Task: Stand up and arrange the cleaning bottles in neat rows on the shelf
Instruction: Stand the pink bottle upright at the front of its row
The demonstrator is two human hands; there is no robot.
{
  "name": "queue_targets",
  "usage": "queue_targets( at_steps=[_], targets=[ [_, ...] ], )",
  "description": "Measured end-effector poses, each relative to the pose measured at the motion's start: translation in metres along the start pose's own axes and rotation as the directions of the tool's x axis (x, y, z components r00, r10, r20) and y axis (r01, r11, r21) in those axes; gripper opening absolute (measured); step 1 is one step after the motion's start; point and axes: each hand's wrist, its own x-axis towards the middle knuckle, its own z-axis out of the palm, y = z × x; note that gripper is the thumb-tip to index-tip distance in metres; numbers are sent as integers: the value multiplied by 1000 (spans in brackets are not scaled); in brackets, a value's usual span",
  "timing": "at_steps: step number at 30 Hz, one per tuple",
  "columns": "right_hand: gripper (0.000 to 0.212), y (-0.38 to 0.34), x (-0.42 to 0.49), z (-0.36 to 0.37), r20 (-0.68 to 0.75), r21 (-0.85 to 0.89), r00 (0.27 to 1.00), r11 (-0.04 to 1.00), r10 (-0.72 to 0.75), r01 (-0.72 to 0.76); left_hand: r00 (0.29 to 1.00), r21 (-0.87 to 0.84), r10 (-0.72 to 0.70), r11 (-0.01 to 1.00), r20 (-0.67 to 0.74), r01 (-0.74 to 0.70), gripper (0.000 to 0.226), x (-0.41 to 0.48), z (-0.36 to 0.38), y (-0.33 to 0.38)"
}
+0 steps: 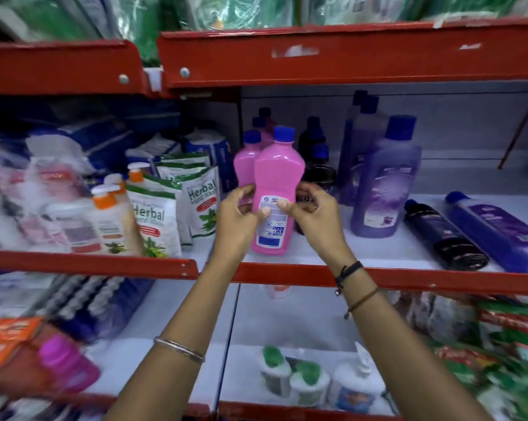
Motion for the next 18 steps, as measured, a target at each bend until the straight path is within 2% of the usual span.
queue_targets(
  at_steps=[3, 7, 11, 12, 16, 18],
  targets=[
    [37, 7, 5, 25, 58, -48, 998, 999, -19, 22, 999, 31, 21, 999, -45, -20, 44, 7, -21, -17],
    [47, 16, 1, 42, 89, -125, 996, 992, -15, 27, 998, 56, 60, 997, -6, -60, 39, 10, -38, -38],
    [47, 22, -5, 47, -65, -209, 997, 977, -45, 30, 993, 31, 112, 993, 25, -113, 15, 15, -51, -46],
    [44, 23, -7, 48, -103, -200, 994, 980, -34, 13, 994, 11, 104, 994, 27, -104, 16, 18, -54, -47],
    [26, 29, -13, 50, -79, -200, 997, 980, -23, 6, 993, 13, 65, 998, 101, -67, 21, 23, -63, -52],
    [29, 30, -15, 49, -50, -173, 999, 985, -7, -1, 985, -17, 67, 998, 161, -65, 21, 24, -67, -55]
  ],
)
